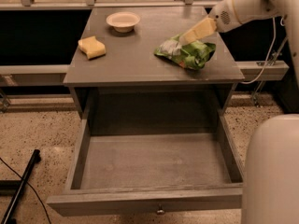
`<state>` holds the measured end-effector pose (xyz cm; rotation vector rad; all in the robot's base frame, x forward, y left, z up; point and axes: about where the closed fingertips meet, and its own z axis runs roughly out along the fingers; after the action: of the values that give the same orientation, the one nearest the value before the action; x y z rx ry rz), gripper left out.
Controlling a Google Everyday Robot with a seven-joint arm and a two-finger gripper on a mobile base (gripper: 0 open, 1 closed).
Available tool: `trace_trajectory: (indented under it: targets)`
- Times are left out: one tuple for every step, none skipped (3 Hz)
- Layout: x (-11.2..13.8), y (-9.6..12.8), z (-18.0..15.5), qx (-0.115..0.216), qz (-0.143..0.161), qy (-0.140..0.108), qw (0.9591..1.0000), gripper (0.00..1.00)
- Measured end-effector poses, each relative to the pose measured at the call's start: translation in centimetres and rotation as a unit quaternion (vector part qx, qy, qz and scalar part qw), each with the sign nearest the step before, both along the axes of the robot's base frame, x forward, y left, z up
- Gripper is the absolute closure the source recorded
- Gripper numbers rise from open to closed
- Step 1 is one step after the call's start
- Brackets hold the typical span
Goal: Pick green rice chip bag from top drawer and place on counter
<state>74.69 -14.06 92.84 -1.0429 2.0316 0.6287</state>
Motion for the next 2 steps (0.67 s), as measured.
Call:
trace_trajectory:
  targets:
    - [-0.1, -0.6, -0.3, -0.019, 0.021, -0.03, 0.9991, 0.0]
    - [0.5, 0.6, -0.2, -0.041, 0.033, -0.05, 0.9974, 0.0]
